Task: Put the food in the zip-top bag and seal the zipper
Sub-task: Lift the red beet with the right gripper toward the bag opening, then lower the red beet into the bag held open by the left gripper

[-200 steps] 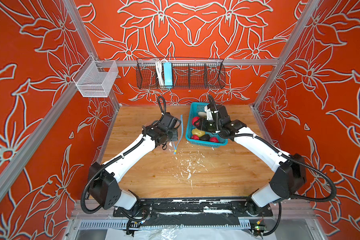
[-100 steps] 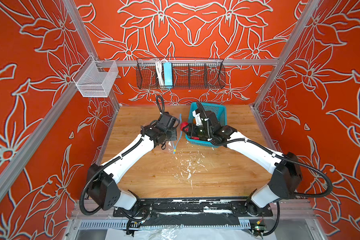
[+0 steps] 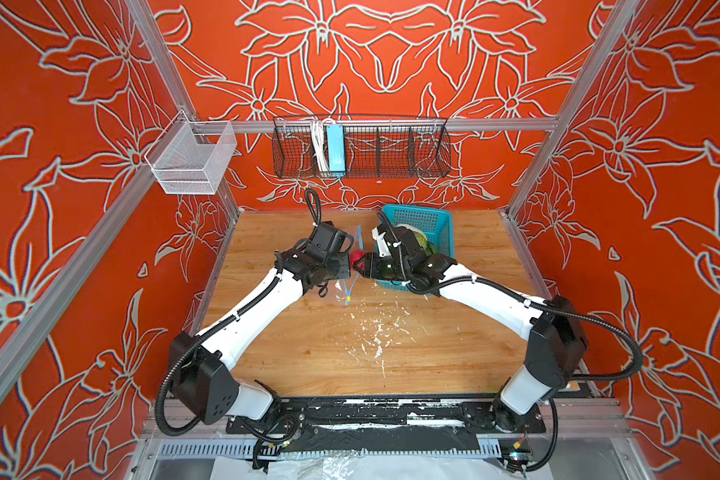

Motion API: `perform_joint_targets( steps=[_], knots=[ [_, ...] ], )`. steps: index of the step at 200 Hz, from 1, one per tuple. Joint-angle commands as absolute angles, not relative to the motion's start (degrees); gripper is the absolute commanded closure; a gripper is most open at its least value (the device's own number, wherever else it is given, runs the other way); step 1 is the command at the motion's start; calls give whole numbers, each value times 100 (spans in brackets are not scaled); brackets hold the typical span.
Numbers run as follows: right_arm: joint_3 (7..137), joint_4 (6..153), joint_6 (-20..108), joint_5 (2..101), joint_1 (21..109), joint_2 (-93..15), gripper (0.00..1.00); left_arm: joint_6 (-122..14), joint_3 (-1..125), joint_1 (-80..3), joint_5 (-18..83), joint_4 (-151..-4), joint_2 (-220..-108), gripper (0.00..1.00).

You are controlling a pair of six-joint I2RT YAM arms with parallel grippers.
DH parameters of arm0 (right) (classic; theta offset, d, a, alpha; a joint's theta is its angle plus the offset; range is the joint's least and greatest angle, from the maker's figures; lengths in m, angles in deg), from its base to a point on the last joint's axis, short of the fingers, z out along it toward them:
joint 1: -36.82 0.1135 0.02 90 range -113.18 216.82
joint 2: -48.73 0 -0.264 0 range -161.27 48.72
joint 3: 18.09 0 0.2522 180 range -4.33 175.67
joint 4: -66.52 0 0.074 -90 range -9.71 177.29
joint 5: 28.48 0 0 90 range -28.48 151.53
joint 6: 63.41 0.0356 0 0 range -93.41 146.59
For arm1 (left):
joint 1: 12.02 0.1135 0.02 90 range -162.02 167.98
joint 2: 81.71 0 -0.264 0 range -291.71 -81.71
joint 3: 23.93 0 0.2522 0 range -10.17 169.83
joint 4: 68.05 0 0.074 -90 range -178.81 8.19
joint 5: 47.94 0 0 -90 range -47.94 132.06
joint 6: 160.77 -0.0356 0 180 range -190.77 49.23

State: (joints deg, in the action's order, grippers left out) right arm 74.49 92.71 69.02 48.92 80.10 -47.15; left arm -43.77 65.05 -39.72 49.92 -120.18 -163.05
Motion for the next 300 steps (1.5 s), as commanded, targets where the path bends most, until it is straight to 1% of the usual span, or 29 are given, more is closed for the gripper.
perform_joint_targets(
  steps=[1, 58, 95, 141, 180, 230, 248, 270, 300],
  knots=[
    [7716, 9150, 6996, 5036, 8101, -4847, 59, -4357, 6498, -3920, 4809, -11934, -16131, 100],
    [7991, 9312, 7006, 5060, 8165, -5180, 60, -4358, 6489, -3884, 4691, -11899, -16064, 100],
    [7961, 9401, 7025, 5137, 8173, -5261, 60, -4506, 6586, -3669, 4709, -11992, -15996, 100],
    [8055, 9575, 7030, 5189, 8177, -5408, 60, -4541, 6438, -3566, 4286, -11729, -15905, 100],
    [8467, 9931, 6884, 5350, 8173, -5668, 59, -4576, 6386, -3566, 4239, -11657, -15863, 100],
    [8842, 9988, 6917, 5246, 8232, -5994, 59, -4551, 6357, -3566, 4097, -11587, -15824, 100],
    [8980, 10023, 6906, 5209, 8266, -6071, 56, -4536, 6357, -3557, 4057, -11582, -15826, 100],
    [9135, 10099, 6883, 5188, 8300, -6113, 46, -4532, 6357, -3557, 4055, -11591, -15813, 100],
    [9346, 10280, 6831, 5199, 8348, -6115, 35, -4518, 6333, -3553, 4074, -11566, -15715, 100]
  ],
)
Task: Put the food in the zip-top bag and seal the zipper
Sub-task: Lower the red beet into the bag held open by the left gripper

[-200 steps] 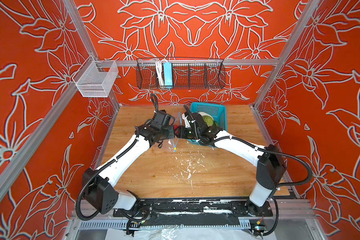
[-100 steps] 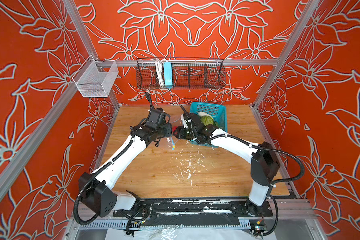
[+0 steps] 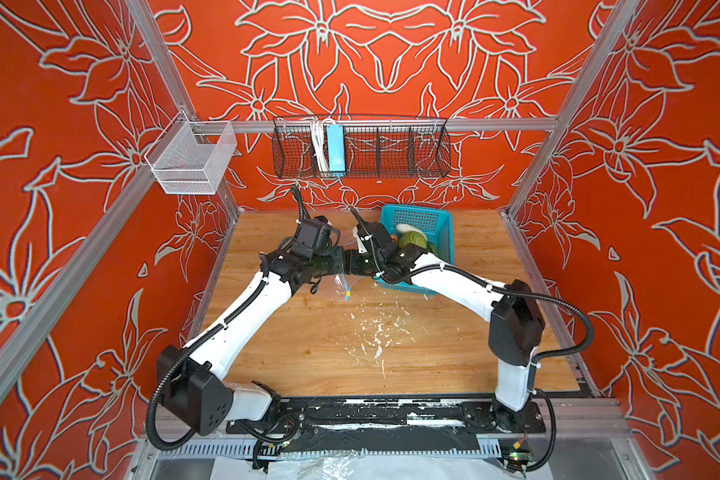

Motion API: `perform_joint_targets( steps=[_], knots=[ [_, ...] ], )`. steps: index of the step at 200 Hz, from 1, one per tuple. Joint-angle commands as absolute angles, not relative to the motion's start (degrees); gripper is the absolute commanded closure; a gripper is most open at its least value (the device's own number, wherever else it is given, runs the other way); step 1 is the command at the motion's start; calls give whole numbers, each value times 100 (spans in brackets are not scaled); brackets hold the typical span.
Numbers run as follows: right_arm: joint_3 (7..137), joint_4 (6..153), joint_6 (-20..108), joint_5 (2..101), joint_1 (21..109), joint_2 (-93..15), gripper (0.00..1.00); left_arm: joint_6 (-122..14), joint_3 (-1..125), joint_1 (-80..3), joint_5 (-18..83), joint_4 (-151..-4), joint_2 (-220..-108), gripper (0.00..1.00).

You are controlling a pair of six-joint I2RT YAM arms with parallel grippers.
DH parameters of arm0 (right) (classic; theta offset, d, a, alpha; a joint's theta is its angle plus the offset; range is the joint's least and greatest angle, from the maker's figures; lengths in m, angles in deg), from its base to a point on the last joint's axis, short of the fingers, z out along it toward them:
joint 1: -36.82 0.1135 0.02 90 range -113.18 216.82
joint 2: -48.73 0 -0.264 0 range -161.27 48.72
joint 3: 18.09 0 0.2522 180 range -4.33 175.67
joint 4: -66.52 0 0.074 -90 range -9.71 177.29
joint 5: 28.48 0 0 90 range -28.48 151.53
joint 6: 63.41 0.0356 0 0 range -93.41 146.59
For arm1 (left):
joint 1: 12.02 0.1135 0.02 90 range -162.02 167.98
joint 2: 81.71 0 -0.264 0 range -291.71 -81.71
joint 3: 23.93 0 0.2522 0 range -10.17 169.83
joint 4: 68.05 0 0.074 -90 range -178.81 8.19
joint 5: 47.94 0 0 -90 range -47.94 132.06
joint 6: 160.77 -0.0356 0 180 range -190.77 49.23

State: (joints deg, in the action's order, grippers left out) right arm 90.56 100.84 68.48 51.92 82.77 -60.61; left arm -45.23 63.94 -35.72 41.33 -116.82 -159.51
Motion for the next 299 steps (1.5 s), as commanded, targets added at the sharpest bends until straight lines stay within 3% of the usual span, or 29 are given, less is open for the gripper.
perform_joint_targets(
  steps=[1, 144, 299],
  knots=[
    [9352, 10284, 6832, 5205, 8353, -6115, 34, -4519, 6332, -3551, 4074, -11565, -15713, 100],
    [9448, 10825, 6479, 5623, 8381, -5412, 3, -4509, 6322, -3443, 4294, -11583, -15569, 100],
    [9448, 11917, 6268, 6204, 8161, -5023, 2, -4314, 6313, -3425, 4067, -11468, -15549, 100]
  ],
)
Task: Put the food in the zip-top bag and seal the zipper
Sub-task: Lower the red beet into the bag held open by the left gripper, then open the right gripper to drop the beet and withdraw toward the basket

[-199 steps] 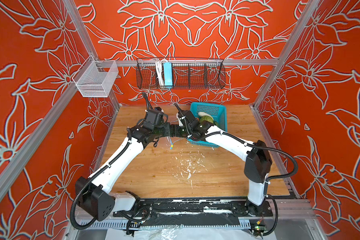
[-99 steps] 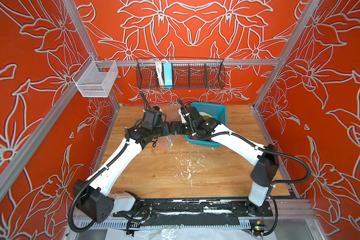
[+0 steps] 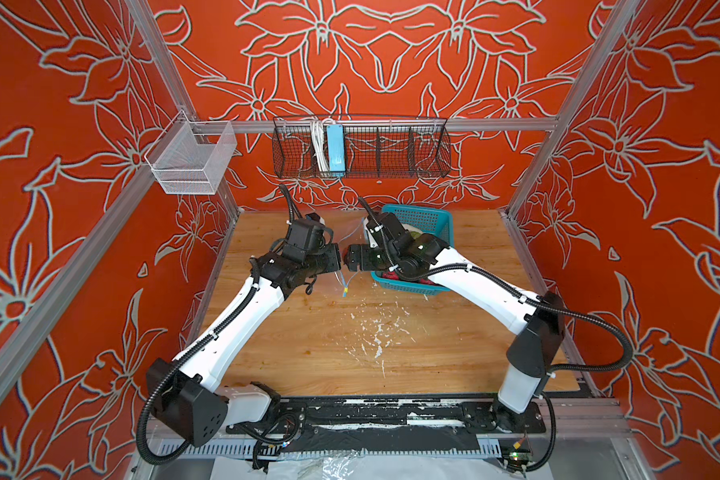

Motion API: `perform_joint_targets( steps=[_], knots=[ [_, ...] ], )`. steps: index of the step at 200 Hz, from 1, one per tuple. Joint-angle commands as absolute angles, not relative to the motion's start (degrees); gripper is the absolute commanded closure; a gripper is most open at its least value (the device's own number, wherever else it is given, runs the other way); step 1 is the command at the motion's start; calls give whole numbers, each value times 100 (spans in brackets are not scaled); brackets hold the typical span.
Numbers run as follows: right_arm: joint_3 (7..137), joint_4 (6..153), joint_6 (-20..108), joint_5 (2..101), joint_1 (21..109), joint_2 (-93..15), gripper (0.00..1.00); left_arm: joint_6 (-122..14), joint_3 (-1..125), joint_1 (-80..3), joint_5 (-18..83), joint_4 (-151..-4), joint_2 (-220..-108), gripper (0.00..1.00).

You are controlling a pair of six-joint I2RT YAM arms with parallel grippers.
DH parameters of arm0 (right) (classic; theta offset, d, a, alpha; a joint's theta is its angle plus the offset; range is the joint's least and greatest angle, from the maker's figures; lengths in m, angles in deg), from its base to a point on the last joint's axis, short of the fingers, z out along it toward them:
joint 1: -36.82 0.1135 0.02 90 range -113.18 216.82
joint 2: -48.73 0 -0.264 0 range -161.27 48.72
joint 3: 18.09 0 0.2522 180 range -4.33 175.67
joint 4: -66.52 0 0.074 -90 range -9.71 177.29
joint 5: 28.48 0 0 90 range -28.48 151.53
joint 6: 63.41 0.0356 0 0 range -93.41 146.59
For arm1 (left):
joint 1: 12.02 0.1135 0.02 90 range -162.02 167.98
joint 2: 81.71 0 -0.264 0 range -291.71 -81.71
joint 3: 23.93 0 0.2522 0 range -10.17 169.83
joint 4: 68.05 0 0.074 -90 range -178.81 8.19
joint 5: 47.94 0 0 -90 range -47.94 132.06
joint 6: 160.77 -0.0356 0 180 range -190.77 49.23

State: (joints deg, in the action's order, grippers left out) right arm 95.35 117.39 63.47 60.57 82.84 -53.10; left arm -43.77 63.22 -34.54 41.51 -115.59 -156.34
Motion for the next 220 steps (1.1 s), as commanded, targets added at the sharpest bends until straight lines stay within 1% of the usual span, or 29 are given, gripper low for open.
perform_joint_targets(
  steps=[1, 35, 85, 106, 150, 184, 201, 220],
  knots=[
    [9434, 11902, 6270, 6187, 8163, -5019, 2, -4316, 6313, -3425, 4066, -11473, -15547, 100],
    [8994, 10998, 6231, 5530, 8079, -4965, 2, -4281, 6283, -3419, 3937, -11412, -15560, 100],
    [9159, 10301, 6161, 4838, 8044, -5483, 2, -4129, 6342, -3424, 3716, -11367, -15596, 100],
    [8793, 9648, 6251, 4455, 7939, -5486, 2, -4160, 6569, -3425, 3905, -11589, -15584, 100],
    [7563, 8367, 6573, 3865, 7524, -4978, 2, -4167, 6814, -3320, 3989, -11875, -15410, 100],
    [6760, 7748, 6702, 3532, 7250, -4463, 2, -4021, 6832, -3311, 4111, -11901, -15327, 100],
    [6484, 7649, 6656, 3448, 7158, -4109, 2, -4036, 6784, -3310, 4285, -11949, -15327, 100],
    [6350, 7875, 6455, 3412, 7061, -3746, 2, -4024, 6743, -3311, 4438, -11974, -15319, 100]
  ],
)
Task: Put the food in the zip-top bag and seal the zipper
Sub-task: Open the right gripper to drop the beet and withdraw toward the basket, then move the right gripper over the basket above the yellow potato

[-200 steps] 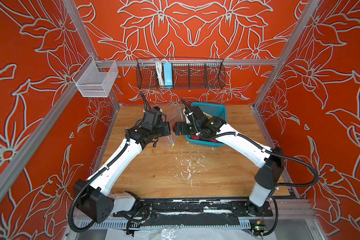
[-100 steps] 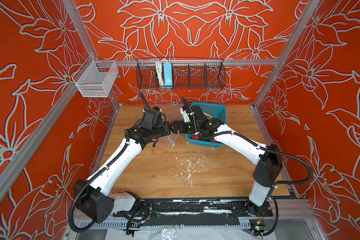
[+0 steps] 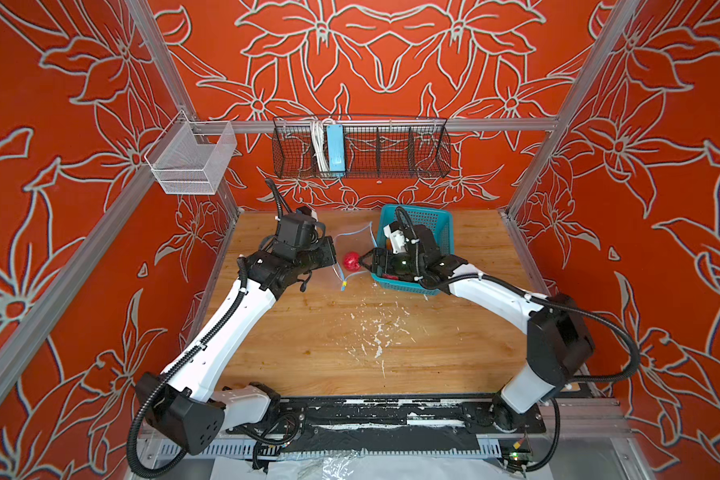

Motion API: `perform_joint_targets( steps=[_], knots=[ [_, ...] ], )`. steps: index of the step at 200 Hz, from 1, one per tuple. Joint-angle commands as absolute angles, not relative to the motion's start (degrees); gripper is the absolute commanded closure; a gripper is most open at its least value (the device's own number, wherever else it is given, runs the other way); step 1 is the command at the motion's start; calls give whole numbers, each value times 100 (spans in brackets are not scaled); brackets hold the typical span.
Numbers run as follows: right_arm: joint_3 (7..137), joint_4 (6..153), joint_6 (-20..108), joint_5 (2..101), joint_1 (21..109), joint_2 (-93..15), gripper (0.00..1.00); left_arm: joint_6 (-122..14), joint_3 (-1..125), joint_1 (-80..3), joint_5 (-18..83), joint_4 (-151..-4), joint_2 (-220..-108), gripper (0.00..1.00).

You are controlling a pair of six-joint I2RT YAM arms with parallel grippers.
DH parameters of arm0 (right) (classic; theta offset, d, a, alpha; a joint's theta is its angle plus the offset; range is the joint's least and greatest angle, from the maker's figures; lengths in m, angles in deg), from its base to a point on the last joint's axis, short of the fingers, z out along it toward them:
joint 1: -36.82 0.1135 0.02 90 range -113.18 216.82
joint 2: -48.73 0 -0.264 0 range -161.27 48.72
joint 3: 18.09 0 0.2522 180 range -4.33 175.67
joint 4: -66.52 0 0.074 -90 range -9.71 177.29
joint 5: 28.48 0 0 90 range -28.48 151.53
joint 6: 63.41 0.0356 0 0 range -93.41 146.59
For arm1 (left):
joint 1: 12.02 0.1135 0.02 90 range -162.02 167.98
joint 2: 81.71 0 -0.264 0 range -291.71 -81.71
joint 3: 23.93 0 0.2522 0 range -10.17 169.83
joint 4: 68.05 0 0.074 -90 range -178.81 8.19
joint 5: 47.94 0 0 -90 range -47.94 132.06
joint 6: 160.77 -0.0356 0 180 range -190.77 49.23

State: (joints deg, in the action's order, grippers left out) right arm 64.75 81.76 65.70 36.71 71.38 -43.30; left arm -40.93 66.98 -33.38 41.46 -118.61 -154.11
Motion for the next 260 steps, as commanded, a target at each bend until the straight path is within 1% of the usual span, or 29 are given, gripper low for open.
perform_joint_targets(
  steps=[1, 41, 61, 103, 165, 181, 218, 260],
  knots=[
    [6347, 7890, 6442, 3411, 7059, -3730, 2, -4022, 6744, -3311, 4441, -11976, -15322, 100],
    [6246, 8488, 6085, 3392, 6833, -3257, 2, -3979, 6866, -3311, 4678, -12048, -15308, 100],
    [6411, 9072, 5855, 3548, 6720, -3178, 2, -4020, 6965, -3311, 4783, -12048, -15356, 100],
    [6919, 10234, 5477, 3909, 6615, -3332, 2, -4224, 7146, -3311, 4971, -12088, -15518, 100],
    [7702, 11589, 4675, 4924, 6572, -3820, 2, -4404, 6941, -3320, 4816, -11990, -15539, 100],
    [7878, 11740, 4393, 5134, 6521, -3997, 2, -4436, 6870, -3315, 4699, -11953, -15554, 100],
    [8170, 11754, 3632, 5213, 6333, -4492, 2, -4482, 6677, -3324, 4353, -11855, -15582, 100],
    [8303, 11414, 2664, 4677, 6024, -5041, 2, -4673, 6656, -3329, 4250, -11879, -15709, 100]
  ],
)
